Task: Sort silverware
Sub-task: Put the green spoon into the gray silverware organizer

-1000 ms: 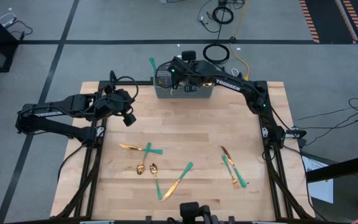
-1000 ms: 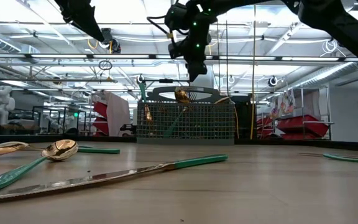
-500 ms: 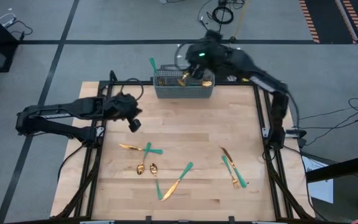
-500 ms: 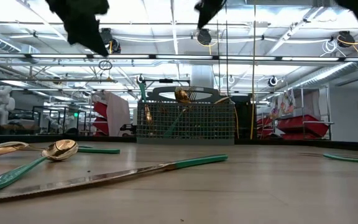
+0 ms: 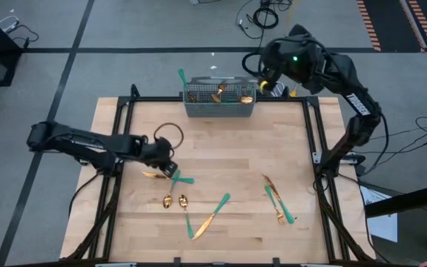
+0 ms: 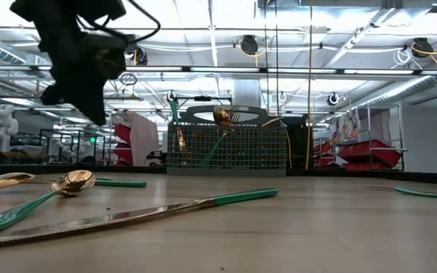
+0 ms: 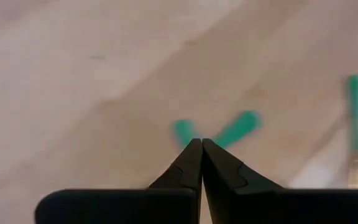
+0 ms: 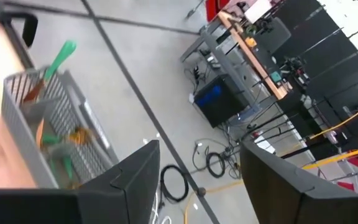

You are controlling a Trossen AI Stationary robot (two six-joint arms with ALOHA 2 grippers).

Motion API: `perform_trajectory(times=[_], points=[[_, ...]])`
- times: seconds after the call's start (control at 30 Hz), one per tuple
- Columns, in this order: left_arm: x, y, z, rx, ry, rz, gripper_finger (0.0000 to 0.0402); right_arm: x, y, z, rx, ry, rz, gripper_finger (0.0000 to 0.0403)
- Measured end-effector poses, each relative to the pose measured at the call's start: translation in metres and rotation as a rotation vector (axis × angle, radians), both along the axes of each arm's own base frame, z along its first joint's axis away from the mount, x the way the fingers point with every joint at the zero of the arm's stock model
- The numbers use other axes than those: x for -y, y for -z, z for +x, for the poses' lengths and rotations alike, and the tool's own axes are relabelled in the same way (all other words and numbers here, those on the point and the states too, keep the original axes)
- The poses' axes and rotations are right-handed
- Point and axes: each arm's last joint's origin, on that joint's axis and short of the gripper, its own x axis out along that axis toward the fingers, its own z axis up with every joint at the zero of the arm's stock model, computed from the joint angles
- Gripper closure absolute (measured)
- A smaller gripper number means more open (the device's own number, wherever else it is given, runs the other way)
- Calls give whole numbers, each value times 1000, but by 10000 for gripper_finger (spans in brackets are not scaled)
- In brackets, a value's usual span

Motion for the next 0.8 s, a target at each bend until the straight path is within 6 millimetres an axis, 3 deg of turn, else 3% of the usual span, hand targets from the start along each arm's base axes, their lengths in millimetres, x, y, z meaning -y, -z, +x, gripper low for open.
perform_trajectory(times=[0.17,0.43,0.63,0.8], points=[[29,12,21,65,-29,-78,386,-3,5,-9,-78,0,32,192],[68,46,22,-124,-75,-149,386,-6,11,-12,-157,-60,86,192],[77,51,22,-205,-67,-131,383,-7,12,-11,-160,-106,104,192],[81,53,23,-221,18,-158,346,-7,12,-11,-162,-107,104,192]])
